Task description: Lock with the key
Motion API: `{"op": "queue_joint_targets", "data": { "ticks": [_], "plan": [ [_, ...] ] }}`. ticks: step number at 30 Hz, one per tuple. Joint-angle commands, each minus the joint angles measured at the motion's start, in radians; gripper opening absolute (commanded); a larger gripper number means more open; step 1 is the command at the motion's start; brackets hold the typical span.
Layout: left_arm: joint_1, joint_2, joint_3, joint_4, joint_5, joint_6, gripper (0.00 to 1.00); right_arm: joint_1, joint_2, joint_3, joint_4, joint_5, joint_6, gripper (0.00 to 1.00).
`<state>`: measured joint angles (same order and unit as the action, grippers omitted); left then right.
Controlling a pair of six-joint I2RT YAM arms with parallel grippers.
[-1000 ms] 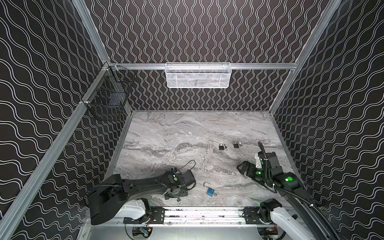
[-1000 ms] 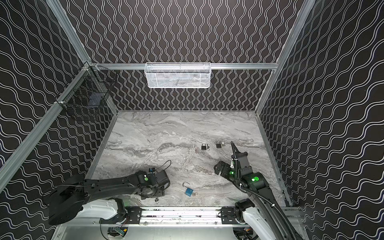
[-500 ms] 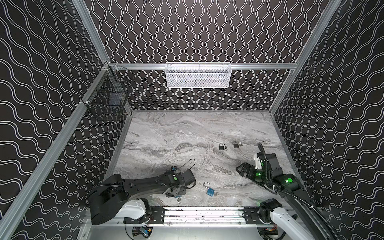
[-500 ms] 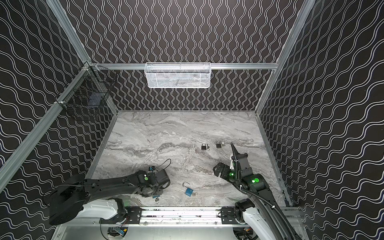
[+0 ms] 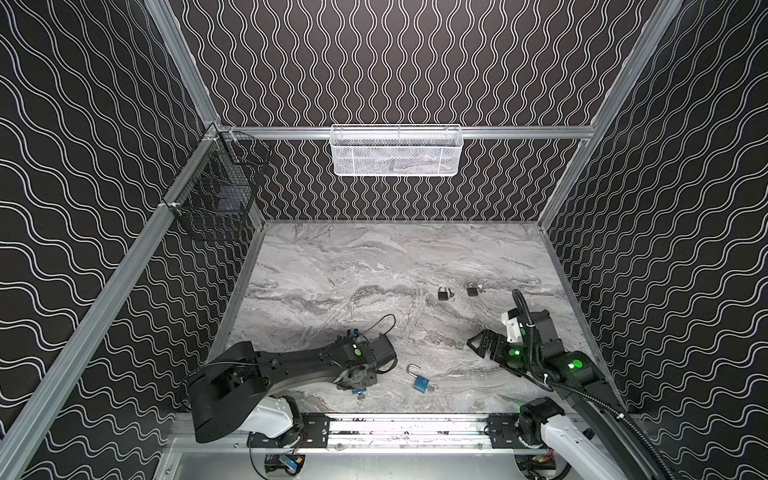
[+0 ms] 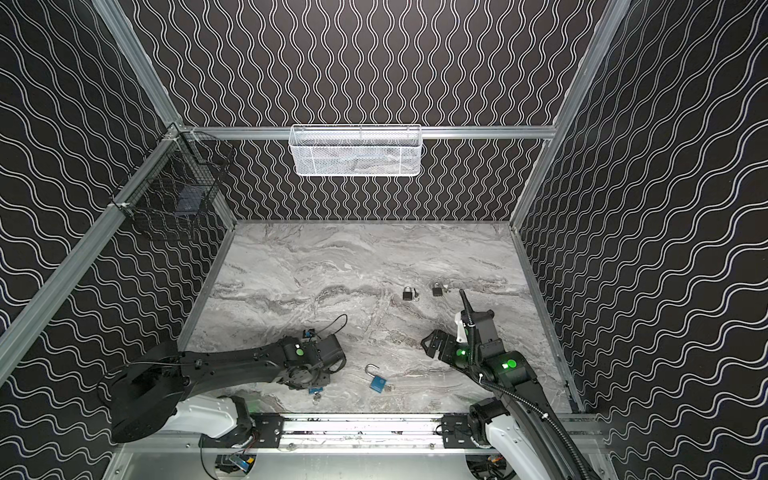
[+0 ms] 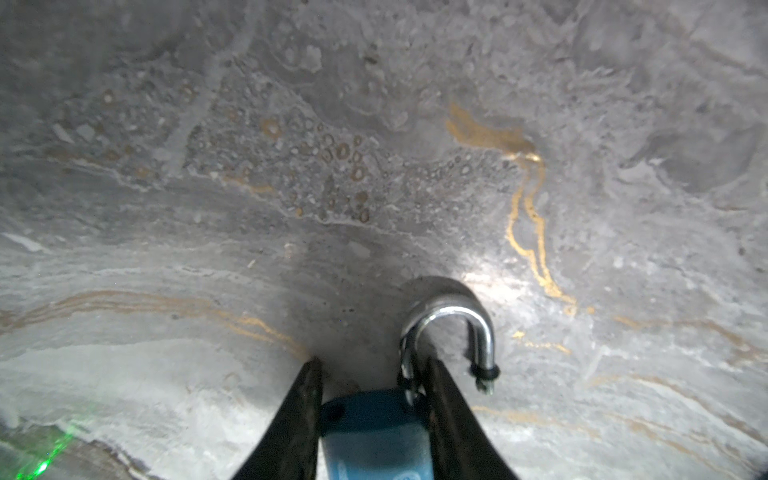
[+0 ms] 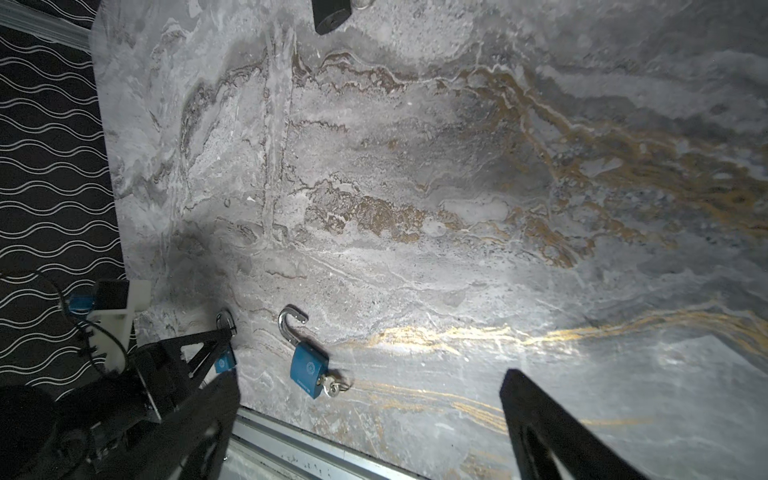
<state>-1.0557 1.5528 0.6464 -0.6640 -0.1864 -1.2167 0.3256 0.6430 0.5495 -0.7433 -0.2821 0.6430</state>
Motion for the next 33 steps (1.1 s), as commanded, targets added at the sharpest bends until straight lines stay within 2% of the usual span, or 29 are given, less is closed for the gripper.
{"op": "queue_joint_targets", "data": {
  "ticks": [1,3,6,9,14,16,22,33],
  "plan": [
    [0.000,0.012,-0.023,0.093,0.094,0.007,0.35,0.000,-0.005,0.005,0.027,-0.016,0.004,1.00],
    [0.000,0.008,-0.022,0.078,0.091,-0.008,0.41,0.001,0.005,0.010,0.021,-0.015,-0.001,1.00],
    [-0.001,-0.020,-0.038,0.079,0.095,-0.020,0.41,0.001,0.011,0.009,0.025,-0.013,0.001,1.00],
    [-0.001,-0.048,-0.033,0.040,0.078,-0.034,0.46,0.001,0.010,0.003,0.043,-0.020,0.006,1.00],
    [-0.008,-0.084,-0.027,-0.002,0.070,-0.053,0.59,0.001,0.013,0.009,0.047,-0.020,0.000,1.00],
    [-0.014,-0.082,-0.022,-0.007,0.069,-0.055,0.59,0.001,0.014,0.010,0.045,-0.016,0.000,1.00],
    [-0.049,-0.032,-0.009,0.005,0.071,-0.078,0.56,0.001,0.009,0.007,0.052,-0.018,0.000,1.00],
    [-0.048,0.026,0.002,0.046,0.075,-0.067,0.34,0.001,-0.015,-0.007,0.038,-0.021,-0.002,1.00]
  ]
}}
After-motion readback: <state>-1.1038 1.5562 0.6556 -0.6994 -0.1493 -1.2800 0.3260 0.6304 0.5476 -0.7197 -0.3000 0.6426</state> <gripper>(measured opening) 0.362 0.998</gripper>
